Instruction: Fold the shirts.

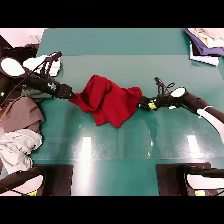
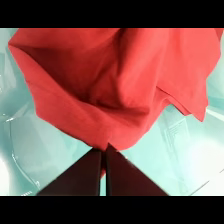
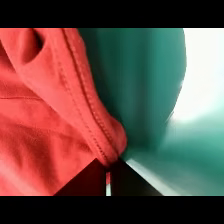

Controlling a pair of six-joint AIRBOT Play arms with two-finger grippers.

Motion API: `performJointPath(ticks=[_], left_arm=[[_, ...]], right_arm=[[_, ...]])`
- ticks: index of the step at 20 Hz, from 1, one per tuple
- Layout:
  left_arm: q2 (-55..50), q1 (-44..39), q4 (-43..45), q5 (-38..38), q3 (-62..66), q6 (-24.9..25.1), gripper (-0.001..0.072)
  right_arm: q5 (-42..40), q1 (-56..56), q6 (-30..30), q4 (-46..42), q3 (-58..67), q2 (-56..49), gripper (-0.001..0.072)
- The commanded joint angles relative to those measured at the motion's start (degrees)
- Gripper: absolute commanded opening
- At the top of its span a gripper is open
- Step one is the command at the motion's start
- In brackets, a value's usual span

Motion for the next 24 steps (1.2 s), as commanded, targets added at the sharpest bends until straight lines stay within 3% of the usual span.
performJointPath(ticks=[1,5,12,18,24], left_arm=[[0.2,0.0,1.6,-0.5,2.6,-2.6,0.0024],[0.2,0.0,7.1,-2.4,20.4,-5.3,0.0024],[1.6,0.0,9.2,-3.7,55.6,-8.0,0.0024],[16.1,0.0,10.1,1.2,54.3,-8.6,0.0024],[25.5,0.0,10.1,4.8,54.3,-13.5,0.0023]], right_arm=[[-1.3,-1.2,-0.9,0.5,0.1,5.1,0.0012],[3.6,-11.3,-0.8,-0.5,4.4,19.9,0.0011],[17.0,-26.9,-0.7,-1.1,31.9,32.4,0.001],[23.4,-37.2,1.9,-1.1,51.1,37.2,0.001],[29.8,-48.1,6.3,-1.2,66.3,37.7,0.0008]])
